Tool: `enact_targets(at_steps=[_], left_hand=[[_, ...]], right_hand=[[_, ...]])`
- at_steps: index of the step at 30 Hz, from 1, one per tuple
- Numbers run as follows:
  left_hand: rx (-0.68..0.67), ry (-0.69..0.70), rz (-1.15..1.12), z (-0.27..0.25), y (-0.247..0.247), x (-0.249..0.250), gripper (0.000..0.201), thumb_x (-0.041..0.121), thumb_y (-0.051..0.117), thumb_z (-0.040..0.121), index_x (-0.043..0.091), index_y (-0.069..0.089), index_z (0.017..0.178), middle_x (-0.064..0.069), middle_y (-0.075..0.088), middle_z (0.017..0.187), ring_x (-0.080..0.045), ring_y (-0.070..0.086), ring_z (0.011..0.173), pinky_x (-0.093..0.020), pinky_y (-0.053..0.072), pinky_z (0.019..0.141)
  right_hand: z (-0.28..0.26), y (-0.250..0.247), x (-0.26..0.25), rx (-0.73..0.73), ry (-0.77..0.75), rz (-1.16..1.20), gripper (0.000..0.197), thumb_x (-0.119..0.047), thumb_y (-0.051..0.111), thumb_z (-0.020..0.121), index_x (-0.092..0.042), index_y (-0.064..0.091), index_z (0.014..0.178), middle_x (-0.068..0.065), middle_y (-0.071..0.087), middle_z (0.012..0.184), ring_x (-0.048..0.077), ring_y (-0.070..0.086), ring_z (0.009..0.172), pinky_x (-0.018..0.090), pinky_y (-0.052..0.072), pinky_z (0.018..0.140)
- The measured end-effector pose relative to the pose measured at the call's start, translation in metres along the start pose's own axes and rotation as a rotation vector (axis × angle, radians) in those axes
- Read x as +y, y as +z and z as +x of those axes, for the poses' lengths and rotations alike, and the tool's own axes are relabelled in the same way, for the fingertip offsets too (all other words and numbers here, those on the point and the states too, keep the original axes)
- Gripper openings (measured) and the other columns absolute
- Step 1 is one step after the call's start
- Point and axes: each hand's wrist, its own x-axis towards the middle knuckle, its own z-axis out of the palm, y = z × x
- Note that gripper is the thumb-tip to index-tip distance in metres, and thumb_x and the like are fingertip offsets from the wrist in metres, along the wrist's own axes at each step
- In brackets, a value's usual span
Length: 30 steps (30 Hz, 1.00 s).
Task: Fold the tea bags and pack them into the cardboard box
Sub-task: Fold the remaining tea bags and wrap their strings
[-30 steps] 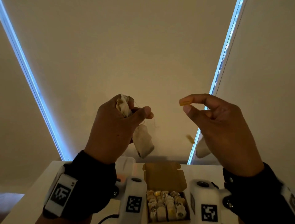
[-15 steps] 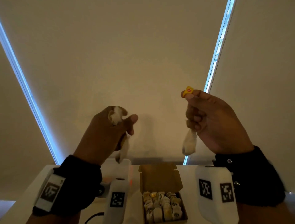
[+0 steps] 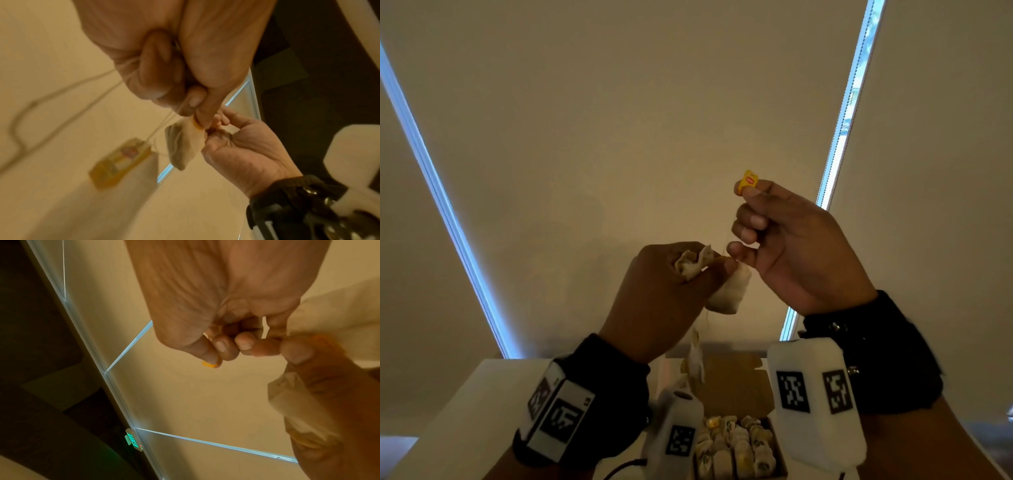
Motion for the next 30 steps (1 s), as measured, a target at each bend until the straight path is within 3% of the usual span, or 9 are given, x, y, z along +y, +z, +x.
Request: enact_targets(at_steps=[2, 5, 11, 14, 16, 19, 21, 25, 30], left_hand=[[-0.018, -0.022, -0.005, 0.001, -0.004, 0.0, 0.029, 0.02, 0.07, 0.095, 0.021, 0.066, 0.066, 0.018, 0.056, 0.048, 0.004, 0.052, 0.044, -0.008, 0.038, 0.049], [-0.053, 0.031, 0.073, 0.003, -0.01, -0.001, 0.031, 0.032, 0.071, 0.092, 0.016, 0.064, 0.067, 0.012, 0.054, 0.052, 0.0, 0.048, 0.045, -0.017, 0.04, 0.051], [-0.104, 0.044, 0.2, 0.0, -0.011, -0.006, 0.016, 0.028, 0.074, 0.09, 0.018, 0.07, 0.079, 0.014, 0.063, 0.063, -0.001, 0.057, 0.054, -0.01, 0.042, 0.056], [-0.139, 0.002, 0.058, -0.002, -0.012, -0.005, 0.022, 0.011, 0.064, 0.097, 0.009, 0.065, 0.074, 0.014, 0.058, 0.052, 0.001, 0.053, 0.046, -0.008, 0.039, 0.05], [-0.164, -0.024, -0.041, -0.004, -0.012, -0.002, 0.032, 0.001, 0.055, 0.1, 0.009, 0.063, 0.071, 0.015, 0.056, 0.047, 0.002, 0.05, 0.041, -0.005, 0.037, 0.048], [-0.15, -0.053, -0.146, -0.002, -0.013, -0.001, 0.045, 0.012, 0.054, 0.103, 0.027, 0.062, 0.062, 0.011, 0.047, 0.048, -0.005, 0.038, 0.04, -0.015, 0.033, 0.045], [-0.107, -0.097, -0.191, 0.0, -0.015, -0.006, 0.045, 0.023, 0.055, 0.103, 0.028, 0.059, 0.059, 0.001, 0.039, 0.054, -0.014, 0.03, 0.044, -0.023, 0.027, 0.045], [0.017, -0.214, -0.312, 0.004, -0.018, -0.015, 0.038, 0.021, 0.054, 0.103, -0.003, 0.051, 0.075, -0.01, 0.037, 0.061, -0.017, 0.023, 0.05, -0.025, 0.021, 0.046], [0.136, -0.278, -0.371, 0.017, -0.027, -0.017, 0.038, 0.017, 0.055, 0.101, -0.011, 0.051, 0.075, -0.013, 0.031, 0.064, -0.019, 0.015, 0.053, -0.024, 0.017, 0.047]], right_hand=[[0.001, -0.001, -0.001, 0.02, 0.009, 0.016, 0.012, -0.019, 0.051, 0.101, -0.015, 0.062, 0.096, -0.002, 0.043, 0.067, 0.013, 0.043, 0.063, 0.03, 0.049, 0.068], [0.004, -0.006, -0.005, 0.046, 0.023, 0.081, 0.01, -0.019, 0.049, 0.098, -0.017, 0.057, 0.092, -0.003, 0.046, 0.066, 0.014, 0.045, 0.066, 0.034, 0.049, 0.077], [0.004, -0.015, -0.007, 0.005, 0.023, 0.231, 0.011, -0.028, 0.045, 0.077, -0.017, 0.046, 0.076, 0.0, 0.046, 0.072, 0.02, 0.05, 0.078, 0.041, 0.048, 0.085], [0.003, -0.016, -0.009, 0.023, 0.007, 0.287, 0.018, -0.03, 0.043, 0.08, -0.018, 0.037, 0.067, 0.001, 0.038, 0.069, 0.021, 0.048, 0.075, 0.04, 0.046, 0.081], [0.002, -0.013, -0.01, 0.051, 0.008, 0.278, 0.033, -0.031, 0.045, 0.091, -0.019, 0.033, 0.063, 0.0, 0.033, 0.064, 0.02, 0.045, 0.068, 0.037, 0.044, 0.074], [-0.001, -0.009, -0.008, 0.068, -0.002, 0.207, 0.047, -0.042, 0.05, 0.102, -0.02, 0.033, 0.063, -0.001, 0.035, 0.061, 0.018, 0.049, 0.065, 0.036, 0.05, 0.074], [-0.005, -0.007, -0.006, 0.052, -0.02, 0.149, 0.043, -0.038, 0.052, 0.102, -0.021, 0.037, 0.065, -0.001, 0.042, 0.065, 0.018, 0.057, 0.072, 0.04, 0.055, 0.083], [-0.022, -0.002, 0.002, -0.022, -0.02, 0.128, 0.034, -0.027, 0.051, 0.1, -0.019, 0.05, 0.067, 0.003, 0.055, 0.072, 0.022, 0.067, 0.082, 0.048, 0.054, 0.098], [-0.041, 0.006, 0.022, -0.01, 0.035, 0.214, 0.019, -0.018, 0.054, 0.091, -0.01, 0.046, 0.076, 0.007, 0.055, 0.074, 0.023, 0.07, 0.081, 0.04, 0.06, 0.086]])
